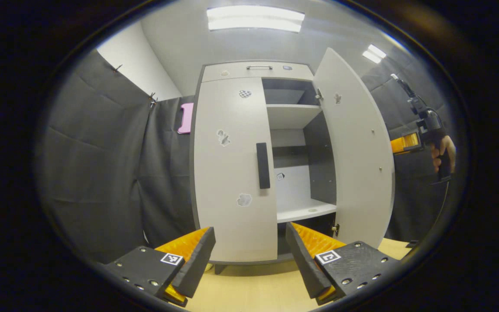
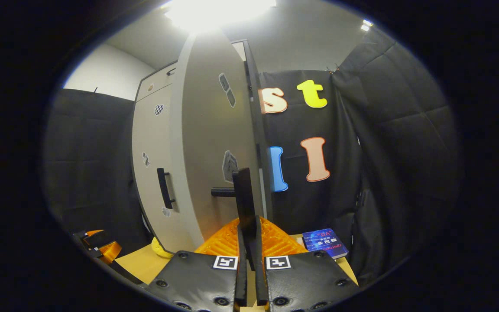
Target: Open the right door of the double-door shoe cabinet with the right hand, and open the left door with the left hand.
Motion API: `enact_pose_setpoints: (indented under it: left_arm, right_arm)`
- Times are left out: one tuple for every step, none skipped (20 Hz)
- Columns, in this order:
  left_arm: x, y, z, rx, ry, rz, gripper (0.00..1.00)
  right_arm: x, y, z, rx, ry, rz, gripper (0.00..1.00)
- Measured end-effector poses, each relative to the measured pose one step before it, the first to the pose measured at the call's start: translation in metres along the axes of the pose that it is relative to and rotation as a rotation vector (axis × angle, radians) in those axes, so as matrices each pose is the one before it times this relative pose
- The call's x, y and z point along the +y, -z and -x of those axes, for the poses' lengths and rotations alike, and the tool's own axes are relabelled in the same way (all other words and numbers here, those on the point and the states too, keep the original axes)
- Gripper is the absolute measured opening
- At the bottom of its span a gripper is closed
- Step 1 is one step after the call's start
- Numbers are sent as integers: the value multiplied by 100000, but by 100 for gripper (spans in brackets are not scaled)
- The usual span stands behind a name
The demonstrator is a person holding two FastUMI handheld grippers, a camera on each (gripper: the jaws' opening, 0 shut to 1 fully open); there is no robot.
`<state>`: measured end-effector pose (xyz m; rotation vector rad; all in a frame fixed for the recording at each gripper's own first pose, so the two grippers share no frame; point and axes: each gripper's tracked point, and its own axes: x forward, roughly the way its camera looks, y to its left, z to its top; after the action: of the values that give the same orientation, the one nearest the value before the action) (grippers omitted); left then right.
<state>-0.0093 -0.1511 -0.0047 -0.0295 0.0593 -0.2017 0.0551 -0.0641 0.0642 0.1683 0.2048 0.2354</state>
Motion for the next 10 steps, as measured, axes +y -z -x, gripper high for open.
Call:
enact_pose_setpoints:
  left_arm:
    - [-349,-190,-82,-80,336,-281,95]
    - [-349,-41,-85,-76,386,-597,95]
    - [-262,-120,-121,-110,359,-612,95]
    - [-194,-98,-273,-32,184,-394,95]
    - [-192,-127,-349,261,167,-141,95]
    - [-183,28,-557,552,309,201,94]
    - [-134,49,-560,888,729,371,94]
    - [79,-201,-583,176,271,53,95]
    - [231,-402,-691,-215,-144,-191,95]
    - [136,-405,-633,-685,-166,-127,95]
  right_arm:
    - [-735,-60,52,-560,2390,20,10]
    - [-714,27,-163,-442,1671,353,10]
    - [175,33,131,436,-1177,-480,8]
    - [433,45,80,8,-714,-99,7]
    - [-224,31,164,-176,565,1166,8]
    - [-117,76,628,170,-277,1569,9]
    - [144,31,640,-198,-565,1311,13]
    - [57,64,918,-570,-57,1009,8]
    - [-130,137,873,-163,308,1024,8]
    - [-331,361,813,89,1329,1413,8]
